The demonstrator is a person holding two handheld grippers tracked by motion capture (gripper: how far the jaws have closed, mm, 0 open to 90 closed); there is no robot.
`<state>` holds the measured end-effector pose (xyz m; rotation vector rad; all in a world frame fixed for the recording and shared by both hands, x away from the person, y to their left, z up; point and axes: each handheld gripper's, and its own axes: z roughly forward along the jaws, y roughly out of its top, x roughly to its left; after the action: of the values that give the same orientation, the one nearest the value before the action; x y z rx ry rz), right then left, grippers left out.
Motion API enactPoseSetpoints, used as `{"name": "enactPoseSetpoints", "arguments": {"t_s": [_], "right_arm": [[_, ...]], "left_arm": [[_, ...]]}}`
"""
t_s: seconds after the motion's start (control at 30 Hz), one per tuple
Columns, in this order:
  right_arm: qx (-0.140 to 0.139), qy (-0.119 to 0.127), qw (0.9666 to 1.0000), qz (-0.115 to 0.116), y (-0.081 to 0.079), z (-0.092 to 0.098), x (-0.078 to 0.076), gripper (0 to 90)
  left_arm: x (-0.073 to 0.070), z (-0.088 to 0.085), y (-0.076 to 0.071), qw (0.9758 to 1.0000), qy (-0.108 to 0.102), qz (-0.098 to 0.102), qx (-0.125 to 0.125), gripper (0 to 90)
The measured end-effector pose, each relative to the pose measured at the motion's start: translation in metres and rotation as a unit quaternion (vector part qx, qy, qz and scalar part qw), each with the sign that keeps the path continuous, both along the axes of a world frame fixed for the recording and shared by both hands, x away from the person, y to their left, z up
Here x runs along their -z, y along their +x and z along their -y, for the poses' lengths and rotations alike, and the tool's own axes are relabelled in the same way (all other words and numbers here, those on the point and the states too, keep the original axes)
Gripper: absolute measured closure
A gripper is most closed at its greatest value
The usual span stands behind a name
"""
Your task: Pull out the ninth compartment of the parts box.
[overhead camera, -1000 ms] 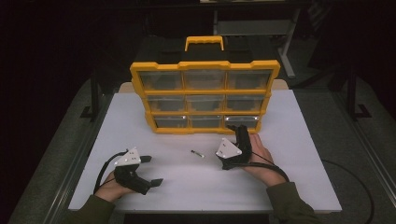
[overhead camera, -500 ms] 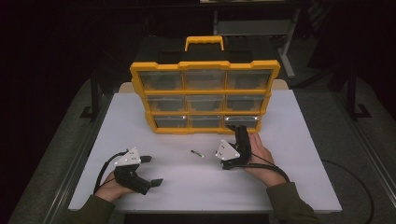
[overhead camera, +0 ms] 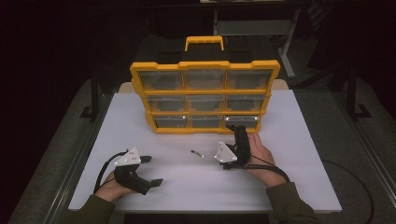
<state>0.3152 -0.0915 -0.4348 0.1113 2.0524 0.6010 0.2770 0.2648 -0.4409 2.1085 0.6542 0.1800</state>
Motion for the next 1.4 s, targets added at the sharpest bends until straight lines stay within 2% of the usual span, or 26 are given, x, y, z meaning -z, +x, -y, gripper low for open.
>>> {"name": "enactPoseSetpoints", "arguments": {"t_s": [0.6, 0.7, 0.77, 0.9, 0.93, 0.97, 1.03, 1.1, 1.4], "right_arm": [[-0.002, -0.035, 0.9988, 0.033, -0.0025, -0.0031, 0.0017, 0.0], [0.01, -0.034, 0.9991, 0.023, -0.0055, -0.005, 0.0038, 0.0], [0.007, -0.035, 0.9987, 0.036, -0.0055, -0.006, 0.0039, 0.0], [0.009, -0.041, 0.9982, 0.044, -0.0066, -0.0067, 0.0048, 0.0], [0.01, -0.043, 0.9983, 0.037, -0.0073, -0.007, 0.0056, 0.0], [0.001, -0.058, 0.9971, 0.049, -0.0057, -0.0063, 0.0053, 0.0], [-0.002, -0.062, 0.996, 0.064, -0.0055, -0.0067, 0.0052, 0.0], [0.002, -0.064, 0.9962, 0.059, -0.0065, -0.0071, 0.0066, 0.0], [-0.002, -0.085, 0.993, 0.082, -0.0071, -0.0081, 0.0088, 0.0]], "left_arm": [[-0.0001, 0.0, -0.0002, 1.0, 0.001, 0.001, 0.001, 0.2], [0.0, 0.0001, -0.0002, 1.0, 0.002, 0.001, 0.002, 0.2], [0.0, 0.0001, -0.0003, 1.0, 0.003, 0.001, 0.003, 0.2], [0.0001, 0.0006, -0.0007, 1.0, 0.005, 0.001, 0.003, 0.2], [0.0001, 0.0004, -0.0005, 1.0, 0.005, 0.002, 0.003, 0.2], [0.0, 0.0002, -0.0004, 1.0, 0.005, 0.003, 0.003, 0.2], [0.0, 0.0001, -0.0004, 1.0, 0.005, 0.002, 0.003, 0.2], [0.0, 0.0001, -0.0004, 1.0, 0.006, 0.003, 0.003, 0.2], [0.0, 0.0, -0.0004, 1.0, 0.007, 0.003, 0.003, 0.2]]}}
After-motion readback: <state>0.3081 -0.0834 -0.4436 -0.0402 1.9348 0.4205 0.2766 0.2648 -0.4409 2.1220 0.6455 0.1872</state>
